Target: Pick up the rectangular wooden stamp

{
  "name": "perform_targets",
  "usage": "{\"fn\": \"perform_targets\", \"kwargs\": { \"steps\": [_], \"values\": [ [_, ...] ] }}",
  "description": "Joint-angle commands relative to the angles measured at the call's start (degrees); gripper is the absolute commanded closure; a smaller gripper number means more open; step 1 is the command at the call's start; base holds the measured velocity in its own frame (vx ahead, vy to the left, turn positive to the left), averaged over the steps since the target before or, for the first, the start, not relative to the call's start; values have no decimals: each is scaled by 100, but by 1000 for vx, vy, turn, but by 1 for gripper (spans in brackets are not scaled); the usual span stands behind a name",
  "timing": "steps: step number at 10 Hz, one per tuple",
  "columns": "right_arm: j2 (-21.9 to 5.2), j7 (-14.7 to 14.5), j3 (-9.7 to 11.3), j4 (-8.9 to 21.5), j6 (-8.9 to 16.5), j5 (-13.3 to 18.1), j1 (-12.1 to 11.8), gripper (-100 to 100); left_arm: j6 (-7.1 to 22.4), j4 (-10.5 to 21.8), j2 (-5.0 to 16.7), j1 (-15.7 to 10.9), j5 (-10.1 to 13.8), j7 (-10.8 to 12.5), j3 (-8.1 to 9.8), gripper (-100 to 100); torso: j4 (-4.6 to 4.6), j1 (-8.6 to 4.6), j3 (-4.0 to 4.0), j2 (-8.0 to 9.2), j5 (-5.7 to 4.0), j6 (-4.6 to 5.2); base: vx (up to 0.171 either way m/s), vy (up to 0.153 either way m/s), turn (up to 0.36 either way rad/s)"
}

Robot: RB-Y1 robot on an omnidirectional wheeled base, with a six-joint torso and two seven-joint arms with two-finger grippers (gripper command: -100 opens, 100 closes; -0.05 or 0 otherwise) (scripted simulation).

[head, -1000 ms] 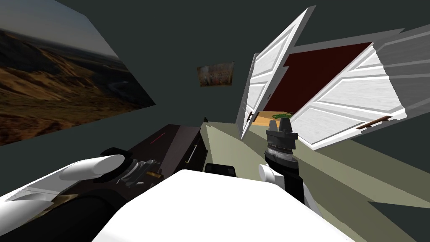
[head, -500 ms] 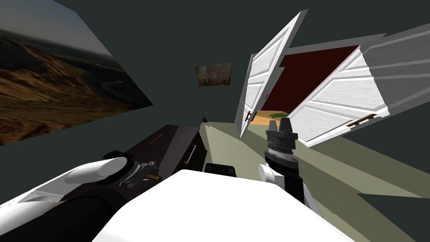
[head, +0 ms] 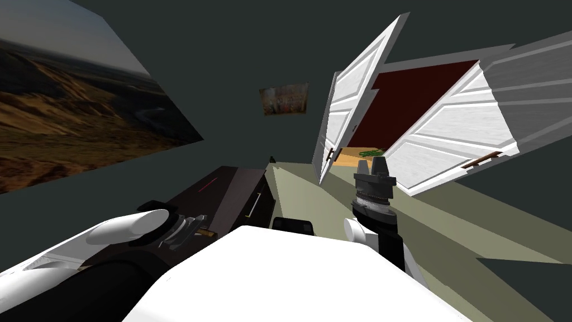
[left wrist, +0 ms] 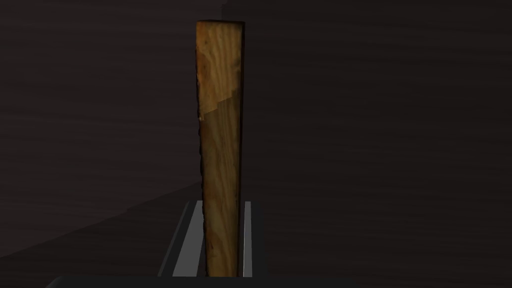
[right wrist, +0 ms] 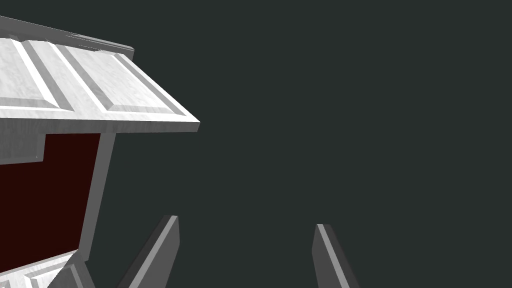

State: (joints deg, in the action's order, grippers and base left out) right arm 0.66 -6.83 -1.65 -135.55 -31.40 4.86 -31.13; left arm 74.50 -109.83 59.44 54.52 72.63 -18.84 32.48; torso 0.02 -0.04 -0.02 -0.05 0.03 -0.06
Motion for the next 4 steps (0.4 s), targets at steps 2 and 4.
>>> {"fn": "perform_targets", "kwargs": {
  "steps": [2,4],
  "values": [
    [0,0,0,0,0,0,-1,0,153,-225,129,137,174,78,259,100,0,-3,0,-2,-4,-4,15,2,96],
    [0,0,0,0,0,0,0,0,121,-210,103,102,118,93,187,0,0,-2,-1,-3,0,-2,4,0,6]
  ]
}}
